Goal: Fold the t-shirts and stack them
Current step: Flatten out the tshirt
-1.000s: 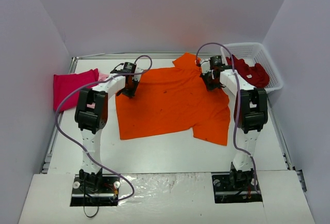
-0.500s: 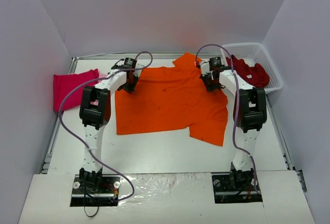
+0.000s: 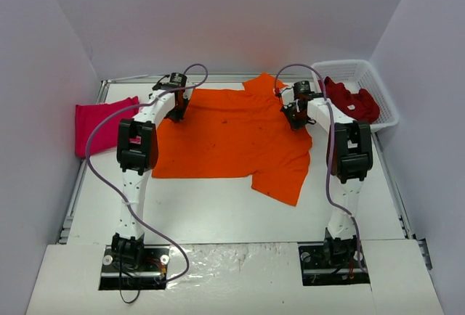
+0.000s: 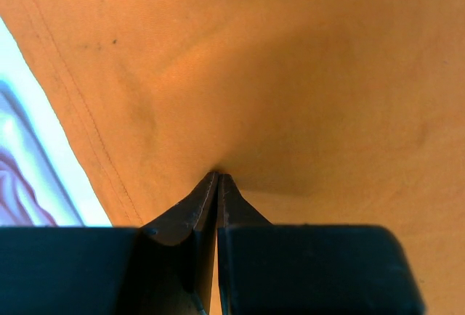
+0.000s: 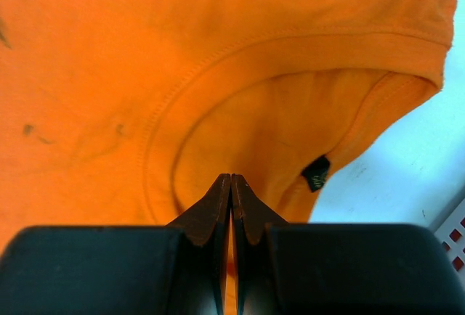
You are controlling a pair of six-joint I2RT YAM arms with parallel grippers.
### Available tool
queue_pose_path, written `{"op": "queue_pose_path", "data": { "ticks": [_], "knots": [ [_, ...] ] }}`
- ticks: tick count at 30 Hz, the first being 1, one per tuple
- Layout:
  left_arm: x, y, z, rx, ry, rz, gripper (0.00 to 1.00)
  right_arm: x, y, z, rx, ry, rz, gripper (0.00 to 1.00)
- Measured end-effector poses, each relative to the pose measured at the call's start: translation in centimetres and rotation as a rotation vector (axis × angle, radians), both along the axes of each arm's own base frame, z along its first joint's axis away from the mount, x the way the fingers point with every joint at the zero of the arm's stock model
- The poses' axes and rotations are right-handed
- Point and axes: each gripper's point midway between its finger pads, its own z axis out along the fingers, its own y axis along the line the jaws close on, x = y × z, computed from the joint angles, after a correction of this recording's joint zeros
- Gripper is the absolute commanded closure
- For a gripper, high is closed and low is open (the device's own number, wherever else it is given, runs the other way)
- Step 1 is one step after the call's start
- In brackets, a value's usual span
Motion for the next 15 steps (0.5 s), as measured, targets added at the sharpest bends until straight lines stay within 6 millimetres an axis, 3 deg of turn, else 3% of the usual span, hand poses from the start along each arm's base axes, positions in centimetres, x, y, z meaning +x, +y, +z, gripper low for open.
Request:
{"op": "queue_pose_path", "data": {
  "ticks": [8,10,11,12,13,15],
  "knots": [
    [0.4,1.0,0.0,0.008,-0.003,0.017,0.95,0.1,0.0,-0.3,-0.003,0.008,0.004,1.0],
    [0.2,1.0,0.1,0.007,-0.013,0.006,0.86,0.2,0.0,-0.1,-0.003,0.006,0.004,1.0],
    [-0.1,1.0,0.1,0.004,-0.016,0.0,0.72,0.3,0.0,-0.1,-0.002,0.005,0.004,1.0],
    [-0.6,1.0,0.3,0.001,-0.011,-0.011,0.65,0.3,0.0,0.0,-0.003,0.005,0.006,0.96],
    [-1.1,0.9,0.4,-0.005,-0.009,-0.02,0.6,0.3,0.0,0.2,-0.002,0.006,0.008,0.84],
    [-2.5,0.7,0.9,-0.012,0.005,-0.036,0.52,0.3,0.1,0.7,-0.002,0.004,0.018,0.85]
  ]
}}
